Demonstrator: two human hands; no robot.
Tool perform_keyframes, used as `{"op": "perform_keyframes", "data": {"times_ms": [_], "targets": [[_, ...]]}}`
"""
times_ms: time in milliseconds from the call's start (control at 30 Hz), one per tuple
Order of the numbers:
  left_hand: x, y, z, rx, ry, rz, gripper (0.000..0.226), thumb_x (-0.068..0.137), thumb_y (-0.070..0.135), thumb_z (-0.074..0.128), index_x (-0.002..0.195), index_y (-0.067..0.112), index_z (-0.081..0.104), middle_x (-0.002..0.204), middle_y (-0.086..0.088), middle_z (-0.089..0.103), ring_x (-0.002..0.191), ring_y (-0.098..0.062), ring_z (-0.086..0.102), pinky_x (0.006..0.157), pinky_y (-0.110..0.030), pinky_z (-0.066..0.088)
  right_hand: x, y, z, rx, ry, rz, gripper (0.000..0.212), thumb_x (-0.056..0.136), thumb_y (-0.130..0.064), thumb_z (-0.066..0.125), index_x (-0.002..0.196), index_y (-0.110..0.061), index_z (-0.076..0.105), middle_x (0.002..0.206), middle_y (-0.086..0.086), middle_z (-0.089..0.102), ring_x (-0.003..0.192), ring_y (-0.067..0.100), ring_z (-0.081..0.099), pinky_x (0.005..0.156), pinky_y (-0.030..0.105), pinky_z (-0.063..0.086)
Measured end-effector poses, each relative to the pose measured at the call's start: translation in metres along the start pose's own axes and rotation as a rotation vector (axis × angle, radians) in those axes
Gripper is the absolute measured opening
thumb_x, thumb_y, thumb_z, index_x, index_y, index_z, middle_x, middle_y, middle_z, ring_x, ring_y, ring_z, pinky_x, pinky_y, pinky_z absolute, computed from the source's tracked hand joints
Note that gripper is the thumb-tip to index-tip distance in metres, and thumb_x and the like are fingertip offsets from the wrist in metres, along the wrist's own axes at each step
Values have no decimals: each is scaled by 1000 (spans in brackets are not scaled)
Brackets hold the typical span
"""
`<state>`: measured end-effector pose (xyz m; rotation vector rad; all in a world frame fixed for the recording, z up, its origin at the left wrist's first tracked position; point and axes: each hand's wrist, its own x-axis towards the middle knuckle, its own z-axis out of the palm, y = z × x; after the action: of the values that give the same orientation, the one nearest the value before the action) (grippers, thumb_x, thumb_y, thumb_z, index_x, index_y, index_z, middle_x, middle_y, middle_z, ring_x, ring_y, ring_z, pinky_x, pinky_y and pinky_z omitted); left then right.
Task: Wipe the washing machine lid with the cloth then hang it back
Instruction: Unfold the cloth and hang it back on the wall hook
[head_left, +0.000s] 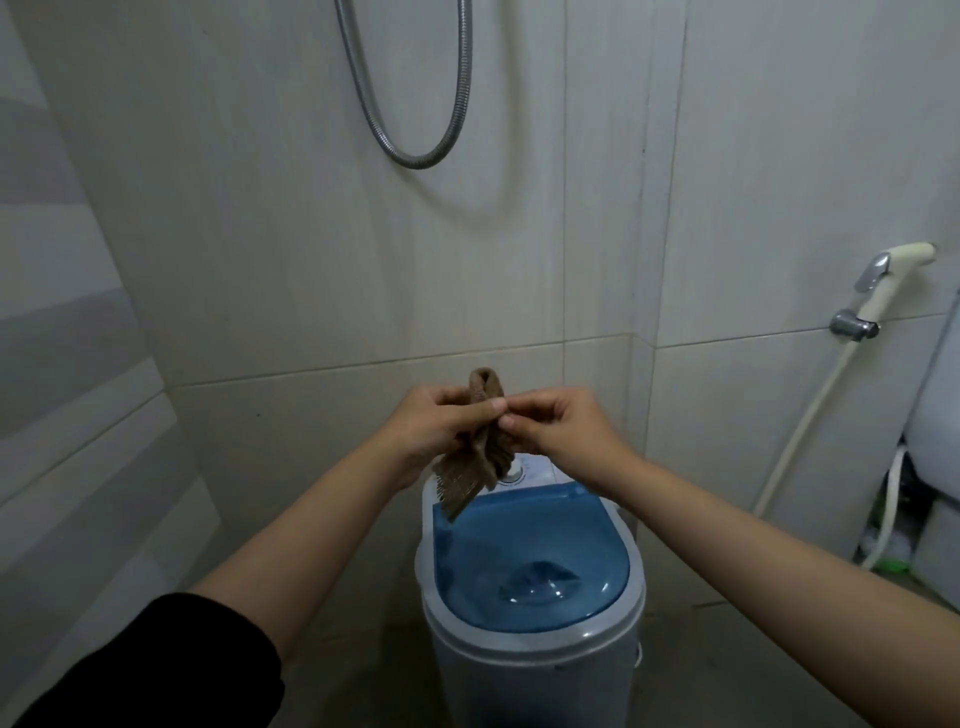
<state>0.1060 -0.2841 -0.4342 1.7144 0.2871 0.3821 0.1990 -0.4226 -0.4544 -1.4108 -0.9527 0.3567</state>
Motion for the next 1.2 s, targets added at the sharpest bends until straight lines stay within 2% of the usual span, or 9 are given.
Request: {"op": "perform_keyframes", "data": {"times_ms": [133, 233, 367, 467, 600, 733, 867, 1000, 1200], "targets": [[28, -3, -22, 45, 36, -6, 12, 89, 11, 59, 92, 4, 68, 84, -12, 65, 80, -23, 60, 74, -30, 48, 32, 11, -6, 93, -117, 97, 31, 84, 9, 59, 114, 1, 63, 88, 8, 69, 74, 11, 67, 71, 21, 60], [62, -5, -38, 235, 141, 12, 17, 93, 9, 51, 90, 11, 67, 79, -6, 63, 75, -14, 57, 67, -21, 46, 67, 23, -9, -10, -103, 78, 24, 86, 7, 58, 94, -12, 71, 82, 4, 70, 68, 6, 66, 58, 13, 56], [111, -12, -70, 652, 318, 169, 21, 93, 13, 48, 83, 3, 63, 73, -11, 63, 65, -17, 56, 58, -27, 42, 124, 38, -4, -349, 41, -256, 24, 84, 2, 55, 99, -13, 65, 78, 16, 67, 64, 20, 61, 55, 20, 48], [127, -3, -100, 862, 486, 336, 17, 90, 13, 51, 78, 7, 61, 64, -5, 57, 60, -19, 52, 53, -27, 38, 163, 25, 5, -551, 61, -513, 23, 80, 4, 49, 91, -9, 64, 74, 7, 63, 65, 17, 58, 55, 16, 43], [128, 49, -139, 894, 543, 484, 13, 86, 7, 59, 95, 8, 68, 77, -5, 68, 68, -20, 61, 60, -29, 46, 209, -34, 18, -748, -70, -573, 31, 78, -4, 43, 90, -6, 71, 82, 14, 63, 65, 17, 55, 57, 11, 37], [113, 129, -185, 1015, 525, 489, 35, 86, 8, 64, 119, 7, 54, 84, -9, 67, 70, -24, 63, 62, -27, 47, 243, -118, 34, -795, -173, -553, 34, 80, -5, 43, 97, -3, 72, 84, 15, 59, 65, 25, 58, 58, 23, 46], [93, 228, -235, 1346, 415, 536, 25, 84, 14, 59, 107, 14, 50, 78, -12, 62, 60, -28, 58, 50, -32, 47, 276, -215, 56, -716, -182, -525, 26, 79, -15, 66, 102, -4, 72, 84, 9, 59, 69, 15, 56, 66, 12, 39], [82, 311, -281, 1597, 341, 486, 23, 74, 1, 71, 96, 3, 62, 72, -16, 56, 52, -27, 49, 39, -33, 45, 311, -303, 88, -773, -221, -555, 19, 84, -7, 62, 100, -3, 71, 81, 13, 57, 65, 25, 57, 56, 30, 51], [78, 386, -338, 1611, 403, 382, 26, 75, 8, 63, 100, 2, 70, 71, -15, 58, 49, -29, 53, 38, -28, 40, 362, -394, 136, -998, -329, -599, 55, 89, -7, 50, 142, -18, 38, 107, 17, 45, 87, 32, 51, 62, 31, 33]]}}
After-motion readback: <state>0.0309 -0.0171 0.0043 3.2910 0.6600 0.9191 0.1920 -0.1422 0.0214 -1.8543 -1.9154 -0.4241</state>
